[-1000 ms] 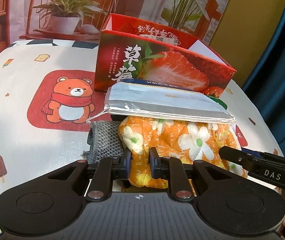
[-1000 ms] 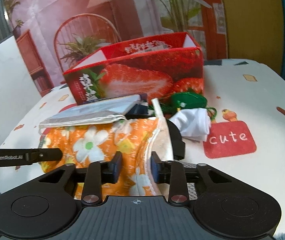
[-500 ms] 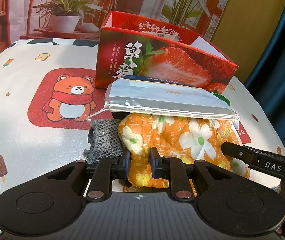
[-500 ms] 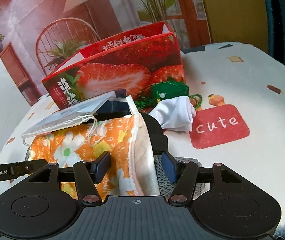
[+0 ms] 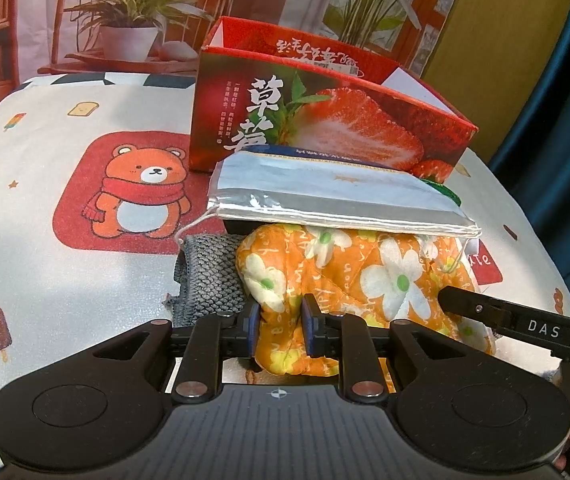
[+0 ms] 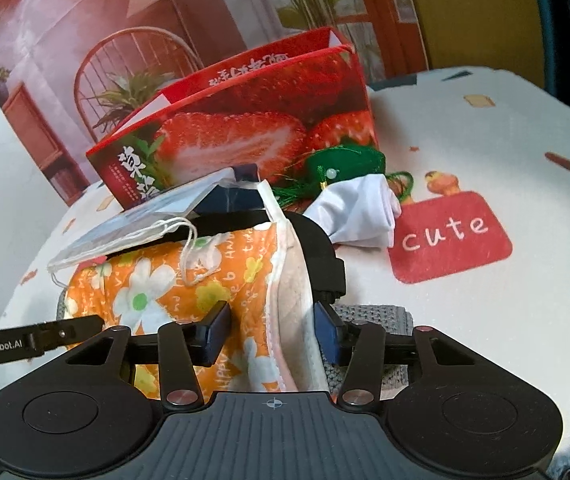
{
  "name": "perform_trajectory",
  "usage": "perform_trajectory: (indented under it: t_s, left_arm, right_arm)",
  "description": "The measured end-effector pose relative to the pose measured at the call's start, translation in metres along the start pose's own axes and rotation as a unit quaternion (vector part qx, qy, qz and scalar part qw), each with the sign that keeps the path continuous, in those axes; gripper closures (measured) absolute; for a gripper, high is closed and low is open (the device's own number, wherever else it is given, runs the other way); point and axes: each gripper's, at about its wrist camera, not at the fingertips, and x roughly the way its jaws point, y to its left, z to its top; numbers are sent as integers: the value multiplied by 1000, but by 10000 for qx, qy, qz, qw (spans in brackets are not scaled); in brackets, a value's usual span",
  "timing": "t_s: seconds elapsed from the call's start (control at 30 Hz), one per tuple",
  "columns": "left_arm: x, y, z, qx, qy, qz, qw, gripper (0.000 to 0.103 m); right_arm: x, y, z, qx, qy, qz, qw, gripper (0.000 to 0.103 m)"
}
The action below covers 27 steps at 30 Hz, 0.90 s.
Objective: Organize soft objects
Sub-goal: 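Close the right tool on the oven mitt's cuff edge, then lift the oven mitt with the right tool and drop it into the red box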
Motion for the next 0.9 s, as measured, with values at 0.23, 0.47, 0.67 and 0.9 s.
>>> perform_trajectory:
  t_s: [0.23,0.47,0.67,0.9]
  left_arm:
    - [-21,-3,2,144,-386,-147,9990,90]
    - [-57,-26,5,872,-1195,-119,9889,90]
    - [-71,-28,28,861,-1575,-168,9836,90]
    - [-80,-35,70,842,-1961,-183,9768,90]
  right_arm:
    - [-31,27,3,-719,-583,-82,9957,91]
    - [-70,42,15,-1068,-1318,28,9855,92]
    - [-88,47,33,-1247,-1741,70,9768,92]
    - [-93,57,67,-1579,-2036,195,9660,92]
